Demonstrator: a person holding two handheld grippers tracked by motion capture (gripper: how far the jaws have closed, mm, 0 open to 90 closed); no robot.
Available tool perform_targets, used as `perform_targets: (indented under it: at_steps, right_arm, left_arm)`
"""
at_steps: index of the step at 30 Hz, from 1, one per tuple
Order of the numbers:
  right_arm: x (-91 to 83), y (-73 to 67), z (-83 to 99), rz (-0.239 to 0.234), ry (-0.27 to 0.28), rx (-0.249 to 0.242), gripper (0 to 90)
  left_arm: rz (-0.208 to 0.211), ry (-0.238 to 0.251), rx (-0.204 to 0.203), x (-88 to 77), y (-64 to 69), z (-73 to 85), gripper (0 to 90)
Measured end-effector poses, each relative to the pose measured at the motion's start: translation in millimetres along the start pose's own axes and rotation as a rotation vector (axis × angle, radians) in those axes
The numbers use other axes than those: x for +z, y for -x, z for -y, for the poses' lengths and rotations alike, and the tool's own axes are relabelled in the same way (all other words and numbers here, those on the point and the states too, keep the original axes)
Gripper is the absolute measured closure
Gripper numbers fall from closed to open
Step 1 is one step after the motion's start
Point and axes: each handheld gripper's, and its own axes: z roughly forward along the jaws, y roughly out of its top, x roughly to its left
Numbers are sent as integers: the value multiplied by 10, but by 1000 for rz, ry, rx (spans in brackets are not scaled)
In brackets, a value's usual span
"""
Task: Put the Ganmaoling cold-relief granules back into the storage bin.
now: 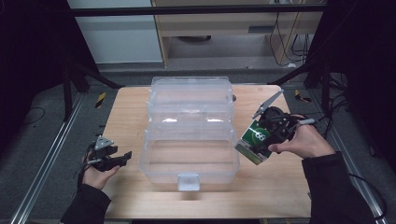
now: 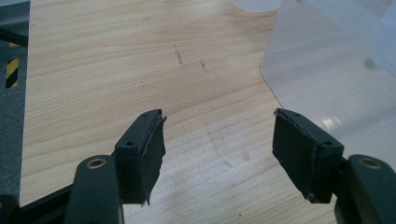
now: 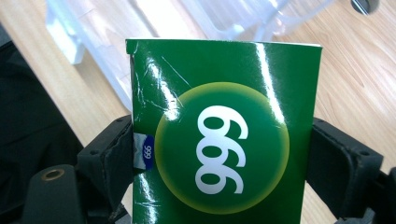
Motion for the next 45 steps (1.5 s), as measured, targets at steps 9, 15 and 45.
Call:
perform_targets:
  at_steps: [9, 15, 45]
  right_arm:
    - [39, -159, -254, -71, -21, -138, 179]
    - [75, -237, -399, -97, -34, -226, 179]
    - [438, -436, -775, -176, -101, -549, 178]
  left_arm:
    - [-1, -1, -5, -4, -6, 2, 333]
    - [0, -1, -2, -4, -9, 1, 333]
    - [8, -7, -2, 12, -8, 8, 333]
